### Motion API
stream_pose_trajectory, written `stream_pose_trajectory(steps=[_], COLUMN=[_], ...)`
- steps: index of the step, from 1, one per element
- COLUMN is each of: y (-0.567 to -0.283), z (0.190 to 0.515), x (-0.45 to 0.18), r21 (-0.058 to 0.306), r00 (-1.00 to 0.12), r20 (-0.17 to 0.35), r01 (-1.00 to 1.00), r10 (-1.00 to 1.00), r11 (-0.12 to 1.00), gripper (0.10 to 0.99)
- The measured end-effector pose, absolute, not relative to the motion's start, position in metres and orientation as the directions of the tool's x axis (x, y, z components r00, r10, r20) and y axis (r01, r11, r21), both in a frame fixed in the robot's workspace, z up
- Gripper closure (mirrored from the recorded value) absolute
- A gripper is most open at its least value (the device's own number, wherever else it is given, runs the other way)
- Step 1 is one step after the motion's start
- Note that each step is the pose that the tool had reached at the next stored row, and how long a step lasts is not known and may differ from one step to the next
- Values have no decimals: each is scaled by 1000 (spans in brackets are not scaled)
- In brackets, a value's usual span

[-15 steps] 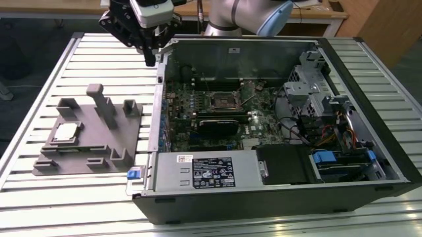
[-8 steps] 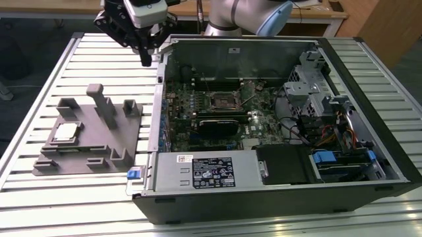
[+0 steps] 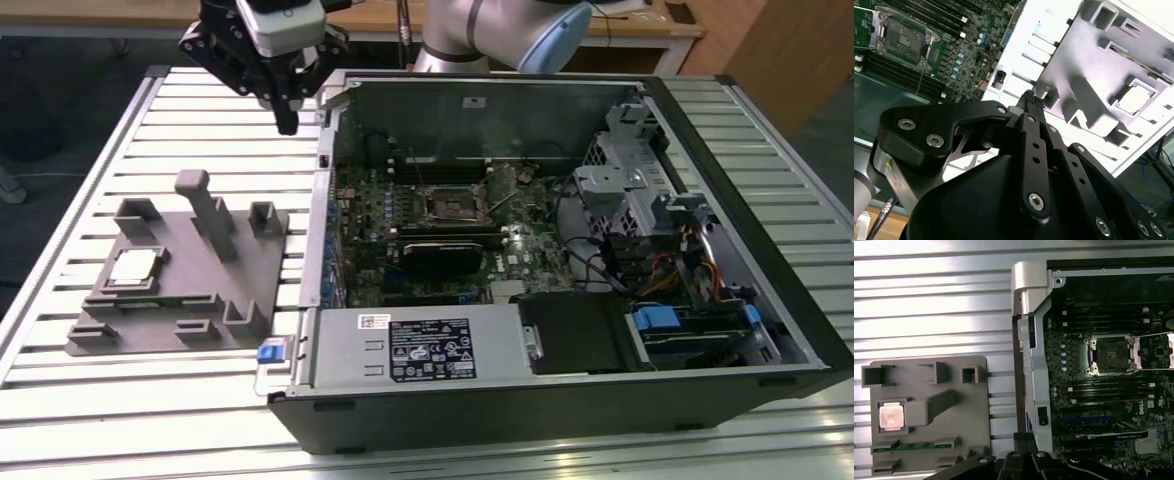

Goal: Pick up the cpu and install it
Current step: 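Reach for the cpu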

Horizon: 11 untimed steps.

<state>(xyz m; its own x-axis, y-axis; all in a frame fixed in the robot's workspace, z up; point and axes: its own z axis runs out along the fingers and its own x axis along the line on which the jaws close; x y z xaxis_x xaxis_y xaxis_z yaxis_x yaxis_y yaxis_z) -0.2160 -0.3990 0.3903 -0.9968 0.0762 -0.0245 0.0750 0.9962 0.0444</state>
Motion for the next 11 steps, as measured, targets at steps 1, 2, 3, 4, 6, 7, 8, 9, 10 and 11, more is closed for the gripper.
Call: stream_pose_trajectory(steps=[1,2,3,4,6,7,8,9,10,11], y=[-399,-399,-399,-399,-399,-399,-399,-399,-399,-399], z=[390,390,390,390,390,390,390,390,390,390], x=[-217,-218,-219,-220,-221,-222,-223,-224,-225,-226], r21=[44,44,44,44,44,44,44,44,44,44], r00=[-997,-997,-997,-997,-997,-997,-997,-997,-997,-997], r20=[-24,-24,-24,-24,-24,-24,-24,-25,-24,-24], r01=[75,75,75,75,75,75,75,75,75,75], r10=[76,76,76,76,76,76,76,76,76,76], r11=[996,996,996,996,996,996,996,996,996,996], gripper=[980,980,980,980,980,980,980,980,980,980])
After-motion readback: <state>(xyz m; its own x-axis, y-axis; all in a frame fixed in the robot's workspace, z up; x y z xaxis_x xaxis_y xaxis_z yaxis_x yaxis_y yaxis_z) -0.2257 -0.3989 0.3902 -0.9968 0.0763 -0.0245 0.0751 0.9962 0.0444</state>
